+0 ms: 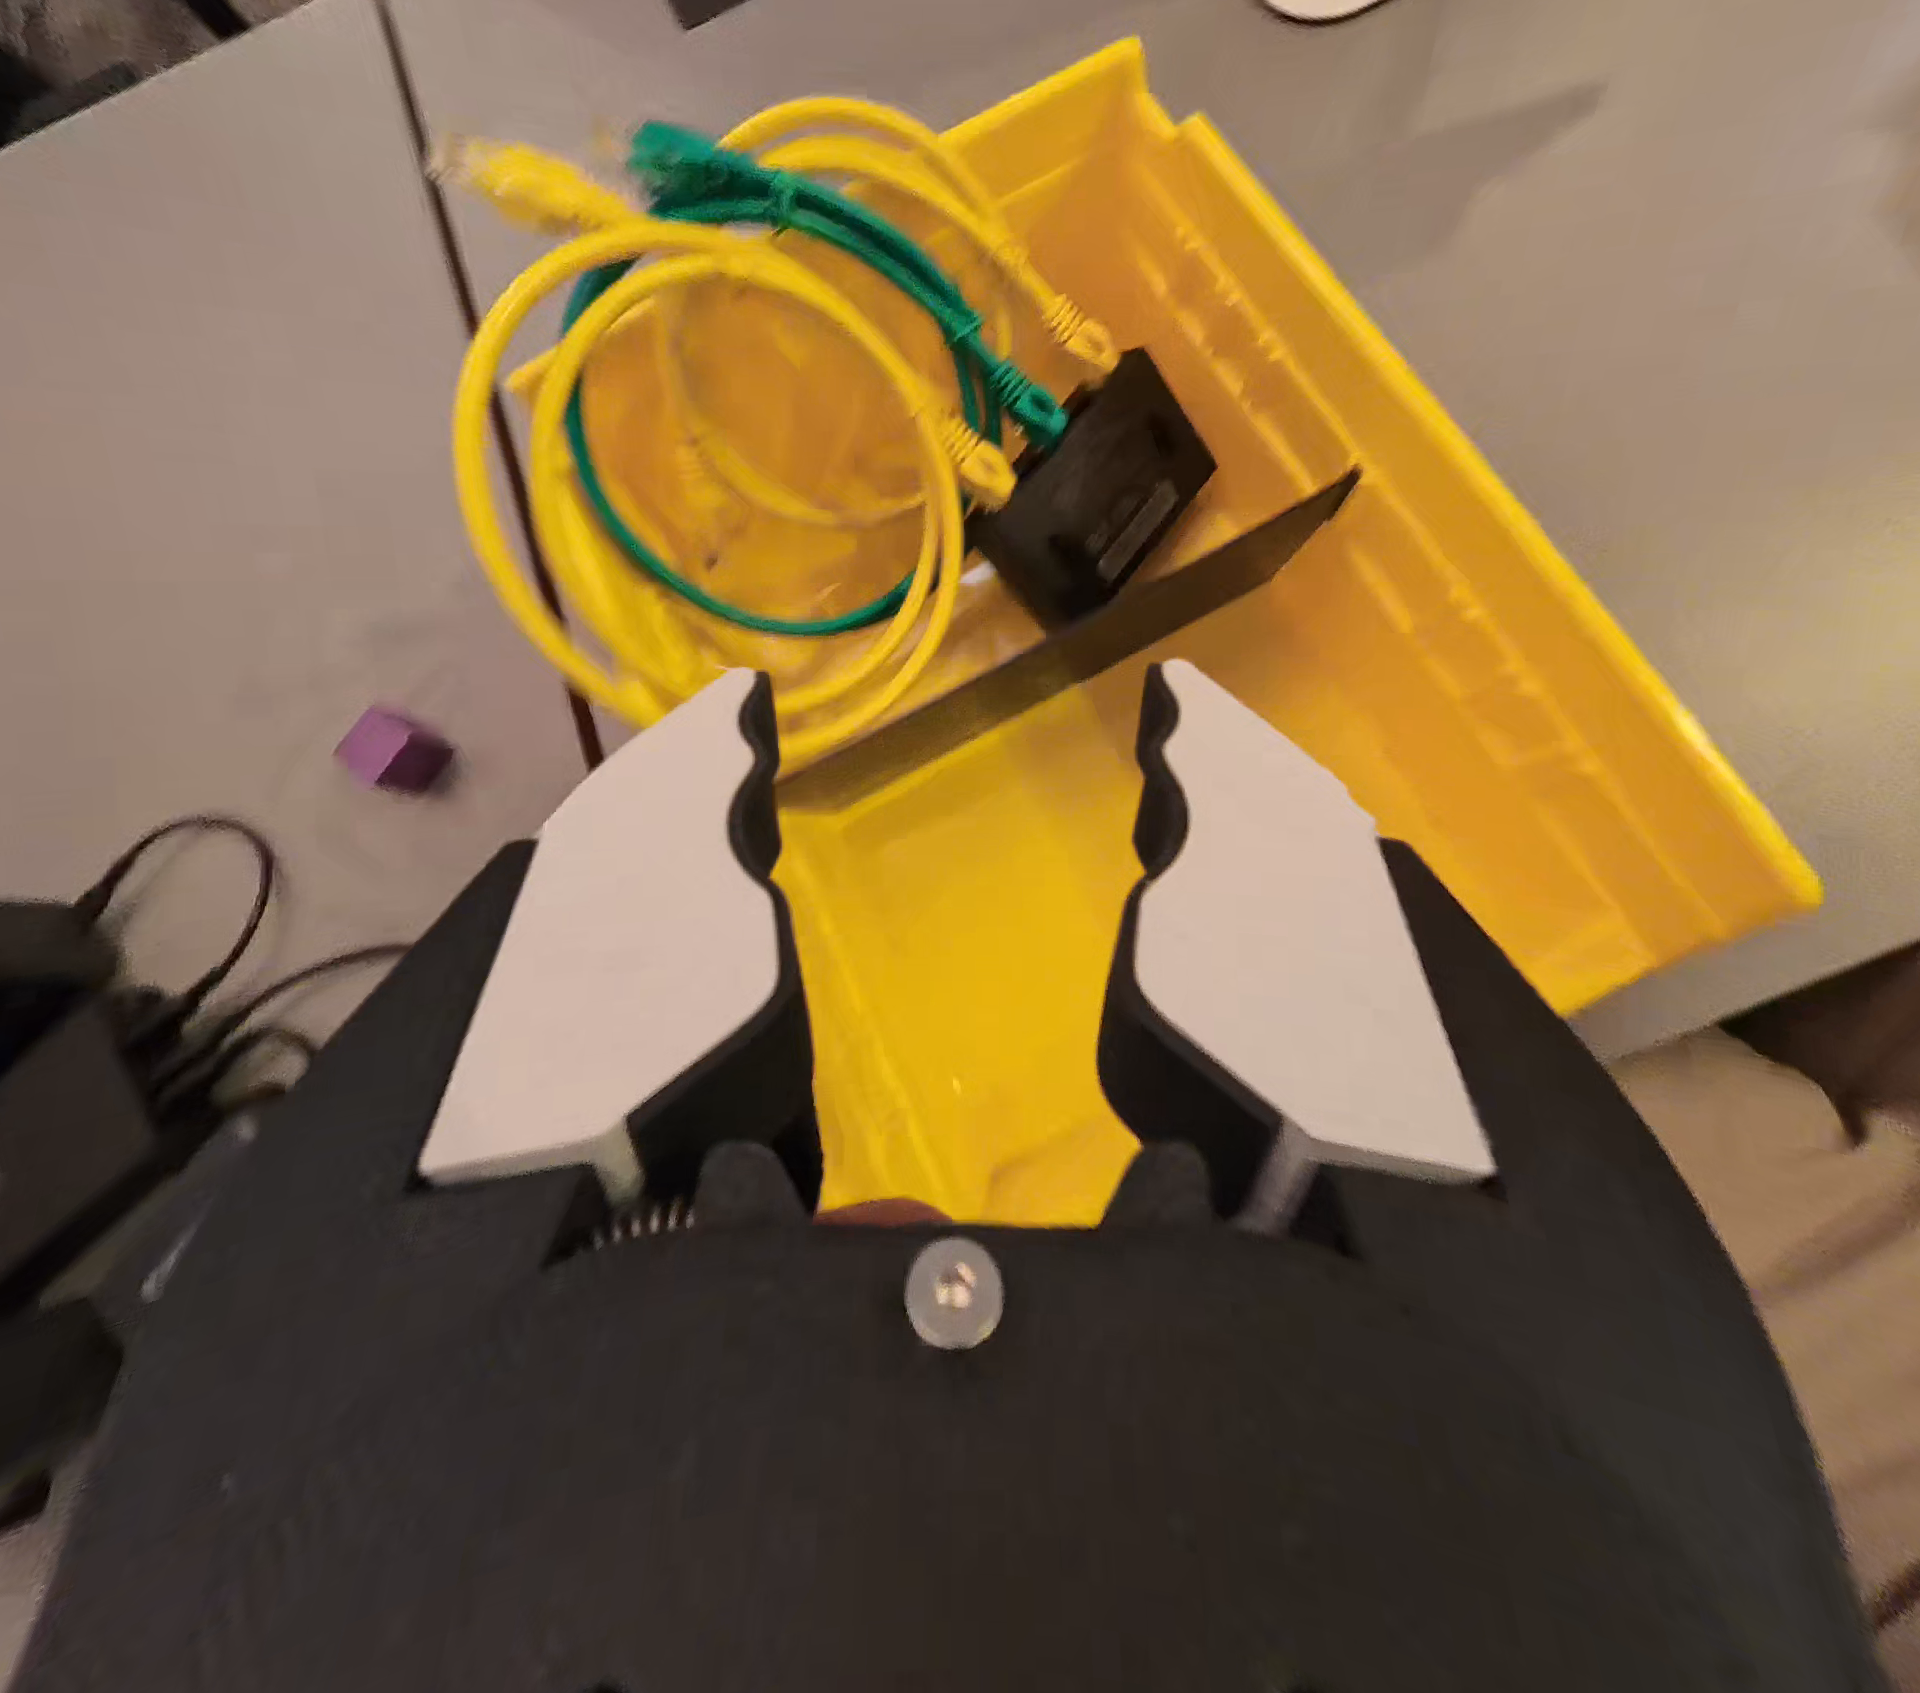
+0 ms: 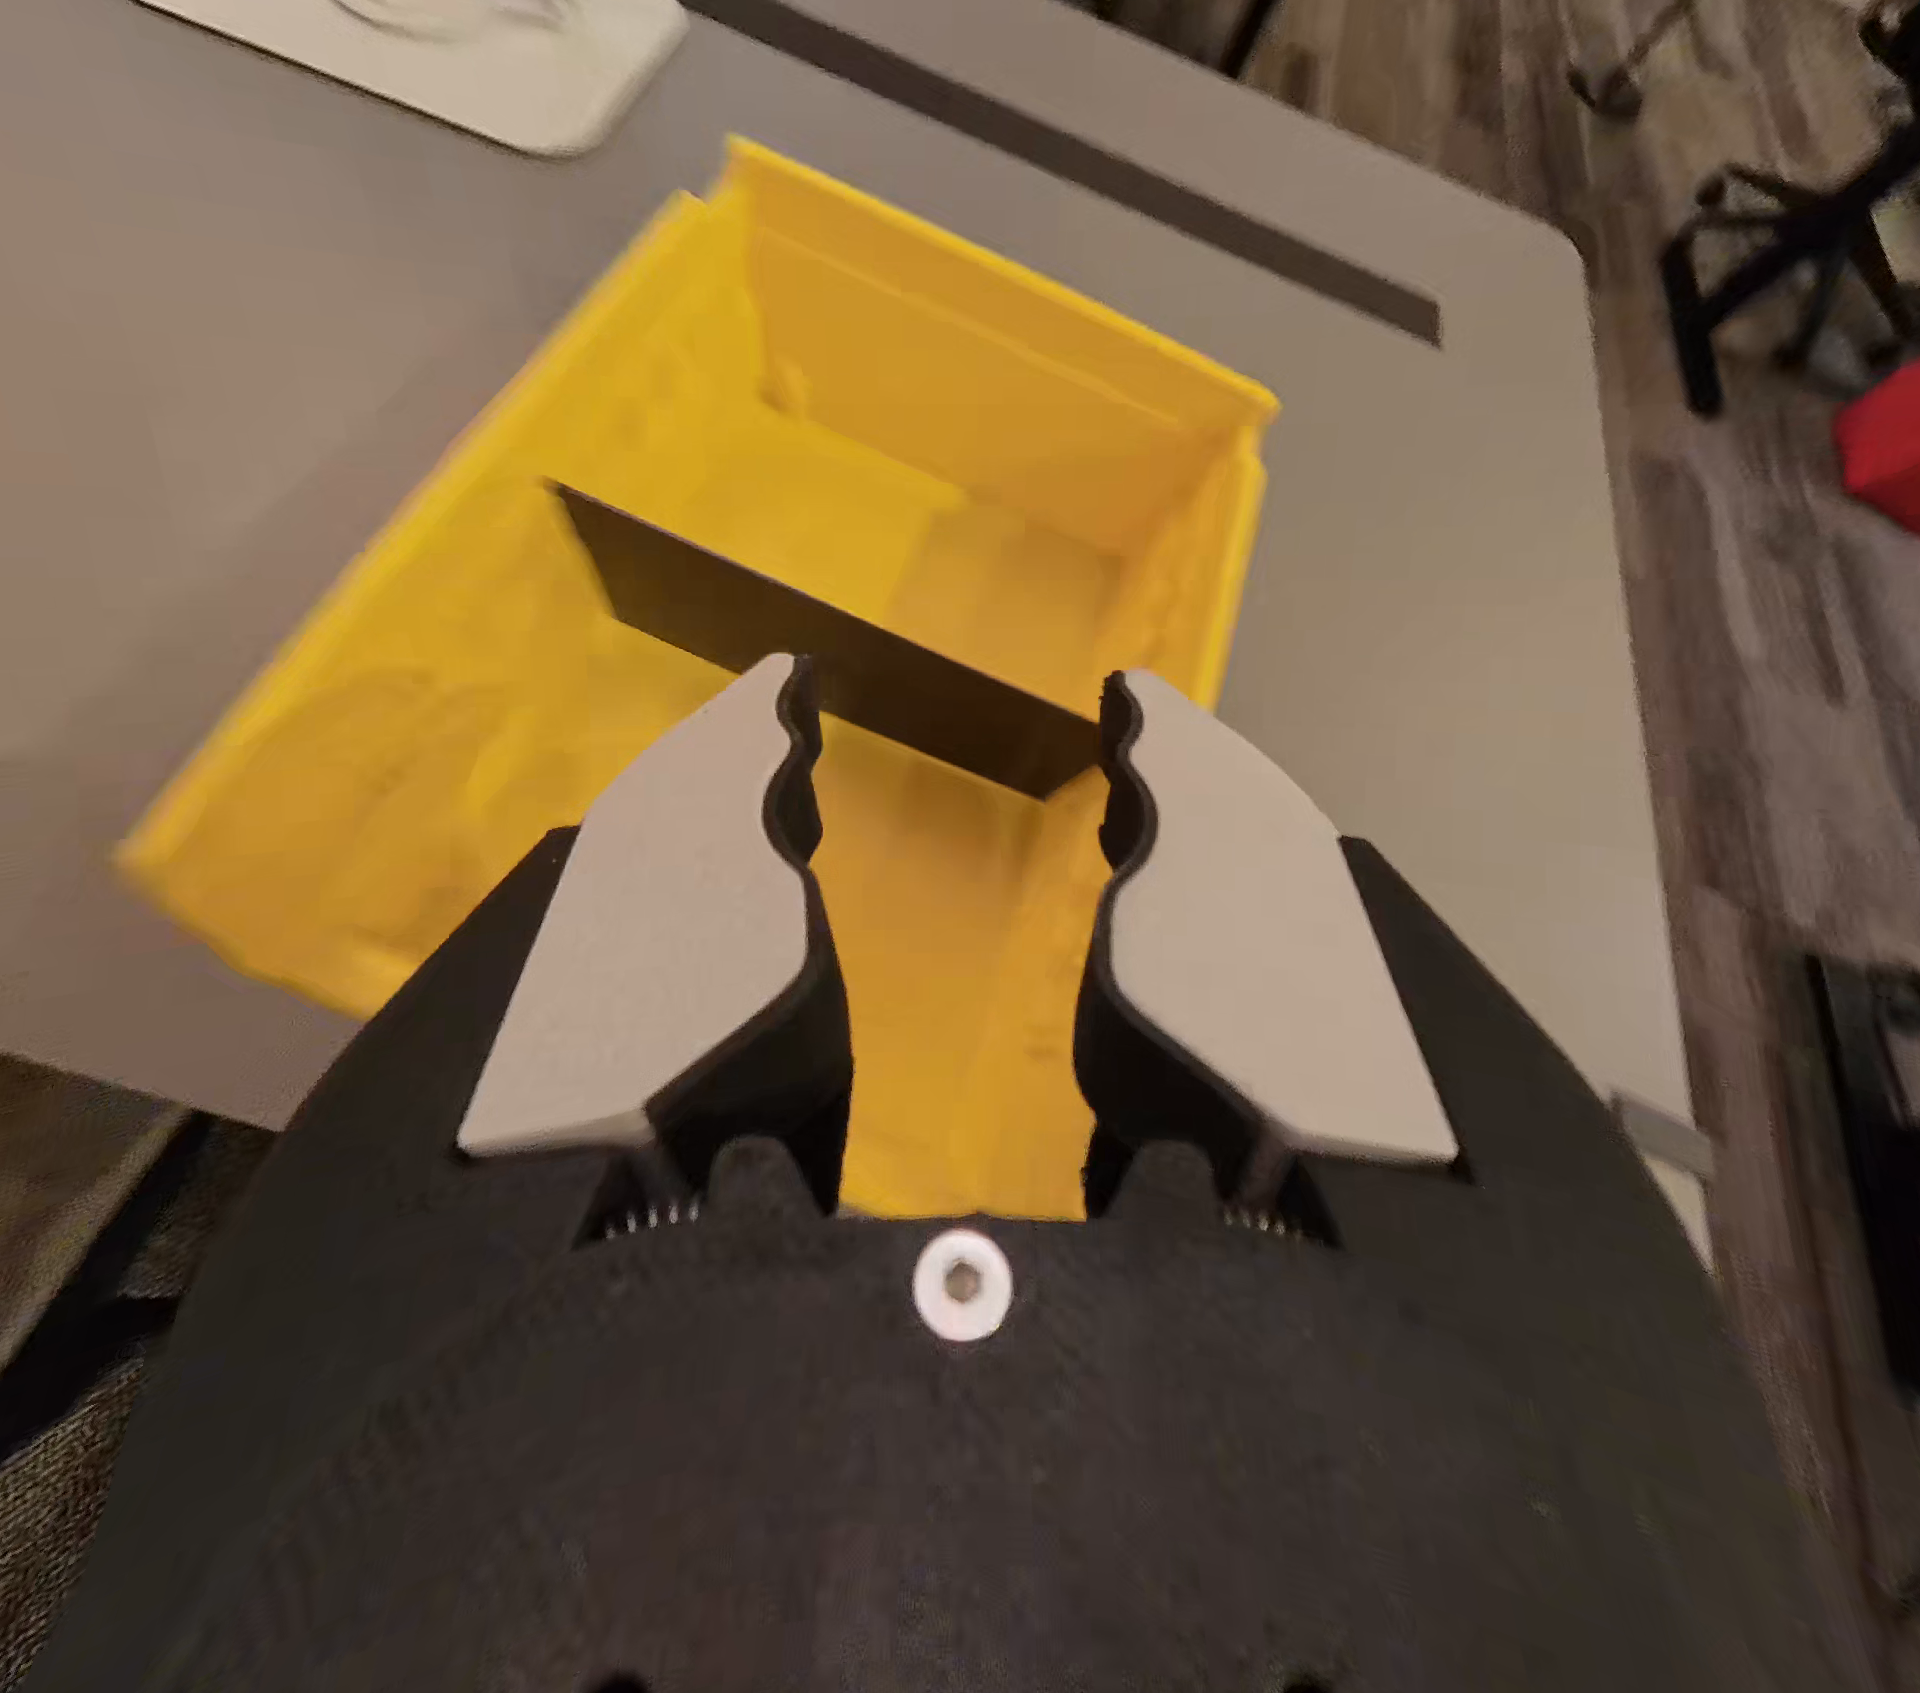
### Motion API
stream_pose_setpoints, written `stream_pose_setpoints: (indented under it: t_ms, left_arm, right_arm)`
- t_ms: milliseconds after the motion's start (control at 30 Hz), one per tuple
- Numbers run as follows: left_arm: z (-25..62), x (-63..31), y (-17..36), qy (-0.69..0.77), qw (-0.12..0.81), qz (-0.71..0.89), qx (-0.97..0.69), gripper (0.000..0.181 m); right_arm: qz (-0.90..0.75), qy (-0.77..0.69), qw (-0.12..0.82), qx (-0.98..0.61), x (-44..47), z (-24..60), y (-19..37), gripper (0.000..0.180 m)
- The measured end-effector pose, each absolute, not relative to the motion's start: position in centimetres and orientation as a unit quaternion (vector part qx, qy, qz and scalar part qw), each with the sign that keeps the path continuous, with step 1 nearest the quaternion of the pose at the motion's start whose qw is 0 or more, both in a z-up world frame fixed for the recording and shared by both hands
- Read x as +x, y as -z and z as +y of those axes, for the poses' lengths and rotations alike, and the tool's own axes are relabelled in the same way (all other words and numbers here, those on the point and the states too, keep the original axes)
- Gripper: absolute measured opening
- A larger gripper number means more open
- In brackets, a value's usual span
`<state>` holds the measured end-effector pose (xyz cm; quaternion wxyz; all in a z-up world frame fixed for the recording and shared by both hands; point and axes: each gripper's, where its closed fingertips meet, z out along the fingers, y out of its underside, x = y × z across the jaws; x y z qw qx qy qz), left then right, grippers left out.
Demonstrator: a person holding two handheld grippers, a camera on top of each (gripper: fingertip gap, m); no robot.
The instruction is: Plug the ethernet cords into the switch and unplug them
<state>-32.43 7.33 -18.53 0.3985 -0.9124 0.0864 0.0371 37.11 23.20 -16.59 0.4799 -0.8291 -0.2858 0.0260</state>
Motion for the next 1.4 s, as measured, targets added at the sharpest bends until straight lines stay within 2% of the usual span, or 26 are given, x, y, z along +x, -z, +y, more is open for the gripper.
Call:
stream_pose_setpoints:
  t_ms: [100, 200, 233, 367, 467, 567, 667, 800, 1100, 1300, 1400]
  left_arm:
    - [11.3, -30.6, 20.5, -0.006, 0.362, 0.097, -0.927, 0.063]
    - [14.1, -29.0, 23.8, 0.106, 0.294, 0.057, -0.948, 0.084]
    - [14.6, -28.3, 24.3, 0.149, 0.275, 0.041, -0.949, 0.084]
    - [17.4, -30.3, 26.5, 0.158, 0.277, -0.033, -0.947, 0.075]
    - [18.5, -30.7, 27.7, 0.153, 0.275, -0.032, -0.949, 0.065]
    - [19.1, -30.8, 28.2, 0.176, 0.276, -0.035, -0.944, 0.042]
    - [19.3, -30.2, 26.9, 0.233, 0.304, -0.029, -0.923, 0.017]
    - [19.2, -29.8, 24.9, 0.206, 0.337, 0.027, -0.918, 0.009]
    - [17.0, -24.9, 14.8, 0.182, 0.411, 0.184, -0.874, 0.009]
    - [14.4, -17.8, 9.7, 0.203, 0.424, 0.289, -0.834, 0.009]
    - [13.0, -14.0, 9.3, 0.221, 0.403, 0.341, -0.82, 0.009]
  right_arm:
    - [-0.334, -0.068, 0.493, -0.8, 31.3, 21.5, 15.1, 0.052]
    - [-0.39, -0.101, 0.488, -0.774, 25.6, 19.6, 14.8, 0.052]
    - [-0.41, -0.106, 0.484, -0.766, 24.0, 18.8, 15.0, 0.051]
    - [-0.468, -0.165, 0.463, -0.734, 18.1, 15.4, 15.6, 0.049]
    - [-0.502, -0.192, 0.441, -0.719, 15.1, 13.6, 16.7, 0.049]
    - [-0.529, -0.199, 0.417, -0.712, 13.1, 12.7, 17.9, 0.049]
    - [-0.544, -0.225, 0.402, -0.701, 11.2, 11.9, 18.3, 0.048]
    - [-0.563, -0.267, 0.388, -0.679, 8.2, 10.9, 18.0, 0.047]
    - [-0.571, -0.416, 0.335, -0.623, -0.1, 8.9, 15.5, 0.048]
    - [-0.553, -0.459, 0.344, -0.605, -5.8, 11.0, 13.3, 0.078]
    - [-0.541, -0.491, 0.336, -0.594, -7.8, 11.6, 12.1, 0.08]
